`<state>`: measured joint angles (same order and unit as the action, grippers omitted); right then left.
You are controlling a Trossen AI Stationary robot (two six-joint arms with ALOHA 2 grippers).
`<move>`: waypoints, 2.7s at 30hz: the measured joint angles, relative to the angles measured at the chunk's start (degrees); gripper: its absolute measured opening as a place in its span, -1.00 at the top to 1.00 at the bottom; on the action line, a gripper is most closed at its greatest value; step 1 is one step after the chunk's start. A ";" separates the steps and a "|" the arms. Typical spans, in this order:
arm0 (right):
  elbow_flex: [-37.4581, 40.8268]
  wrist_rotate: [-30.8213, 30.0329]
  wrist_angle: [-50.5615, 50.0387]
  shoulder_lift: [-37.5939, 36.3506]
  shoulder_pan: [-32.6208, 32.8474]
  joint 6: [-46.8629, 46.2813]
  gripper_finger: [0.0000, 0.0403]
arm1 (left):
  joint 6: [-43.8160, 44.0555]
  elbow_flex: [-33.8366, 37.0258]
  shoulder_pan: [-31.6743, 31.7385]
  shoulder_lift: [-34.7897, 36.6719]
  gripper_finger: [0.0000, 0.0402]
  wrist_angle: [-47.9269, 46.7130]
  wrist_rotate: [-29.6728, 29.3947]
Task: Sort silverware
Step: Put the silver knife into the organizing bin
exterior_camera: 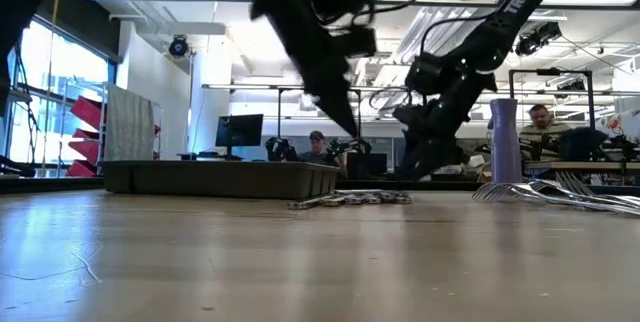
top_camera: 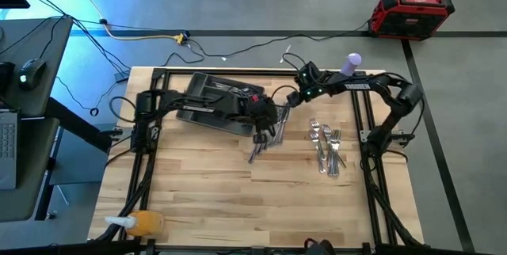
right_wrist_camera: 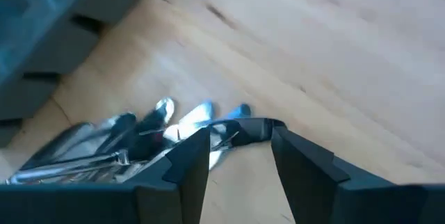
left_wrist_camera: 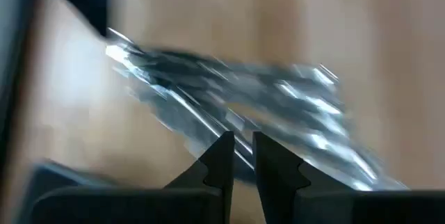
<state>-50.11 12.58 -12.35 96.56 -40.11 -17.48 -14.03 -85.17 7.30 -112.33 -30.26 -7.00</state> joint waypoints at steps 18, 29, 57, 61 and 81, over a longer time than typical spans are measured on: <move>-0.02 -0.65 -0.79 -4.05 1.77 2.80 0.28 | -1.73 9.68 3.23 0.07 1.00 -5.93 0.01; -0.02 -0.63 -0.96 -4.05 4.24 3.02 0.28 | -4.12 9.64 5.37 0.11 1.00 -4.02 -1.49; -0.07 -6.73 1.21 -2.27 13.90 38.76 0.28 | 11.38 8.09 -4.66 8.21 1.00 -5.61 -7.07; -0.25 -6.86 0.99 -0.49 13.83 45.40 0.28 | 12.51 8.43 -5.06 8.23 1.00 -4.83 -5.36; -6.54 1.37 -8.81 8.35 18.69 70.22 -0.10 | 14.91 8.46 -5.33 8.21 1.00 0.12 2.26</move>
<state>-56.65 13.94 -21.16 104.90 -21.42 52.74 0.88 -76.71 1.97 -104.12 -30.14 -4.74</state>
